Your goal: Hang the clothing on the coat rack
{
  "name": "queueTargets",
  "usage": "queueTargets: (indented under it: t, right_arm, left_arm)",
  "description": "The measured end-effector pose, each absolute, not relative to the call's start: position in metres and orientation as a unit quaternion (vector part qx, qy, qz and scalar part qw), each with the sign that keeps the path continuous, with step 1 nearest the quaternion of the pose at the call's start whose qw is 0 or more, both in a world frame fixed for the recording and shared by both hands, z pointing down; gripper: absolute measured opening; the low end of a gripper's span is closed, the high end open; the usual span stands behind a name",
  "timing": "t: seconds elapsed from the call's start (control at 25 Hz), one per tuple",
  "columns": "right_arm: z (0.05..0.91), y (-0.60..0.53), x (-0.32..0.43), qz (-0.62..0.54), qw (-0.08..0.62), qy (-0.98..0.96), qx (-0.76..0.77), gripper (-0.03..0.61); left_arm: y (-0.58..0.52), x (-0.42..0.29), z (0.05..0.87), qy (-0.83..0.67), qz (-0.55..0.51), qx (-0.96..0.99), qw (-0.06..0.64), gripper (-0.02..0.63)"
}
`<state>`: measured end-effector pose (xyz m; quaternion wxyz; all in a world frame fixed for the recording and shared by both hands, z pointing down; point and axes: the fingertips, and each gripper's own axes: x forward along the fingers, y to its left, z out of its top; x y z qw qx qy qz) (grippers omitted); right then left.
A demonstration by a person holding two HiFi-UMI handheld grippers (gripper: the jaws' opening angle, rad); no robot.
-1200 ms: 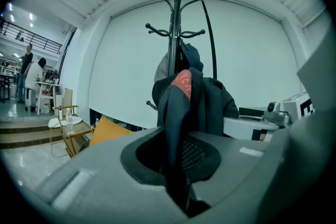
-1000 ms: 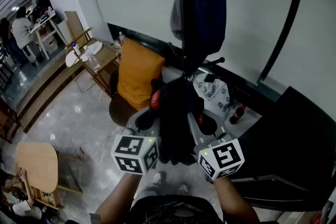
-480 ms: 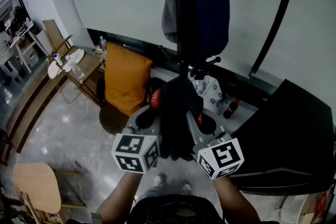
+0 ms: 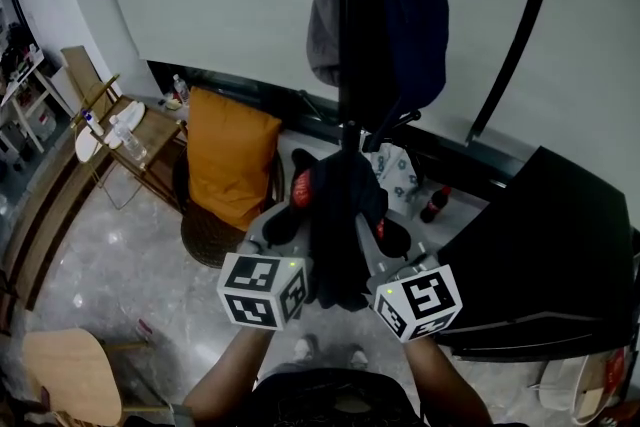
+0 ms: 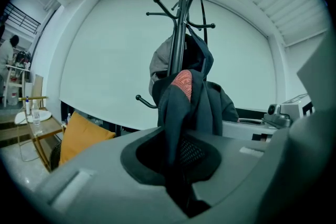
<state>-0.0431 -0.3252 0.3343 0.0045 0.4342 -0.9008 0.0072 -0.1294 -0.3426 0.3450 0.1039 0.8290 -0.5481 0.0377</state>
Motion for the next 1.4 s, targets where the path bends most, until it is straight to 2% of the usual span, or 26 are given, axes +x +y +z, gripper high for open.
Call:
queueTargets:
  t: [1.4]
  right_arm:
    - [0.352,-0.376,-0.049,0.03,0.01,-0.875,0.483,0.015]
  left_arm:
    - [-0.392,-0.123,0.357,-0.502,0.044,0.856,0.112,0.032]
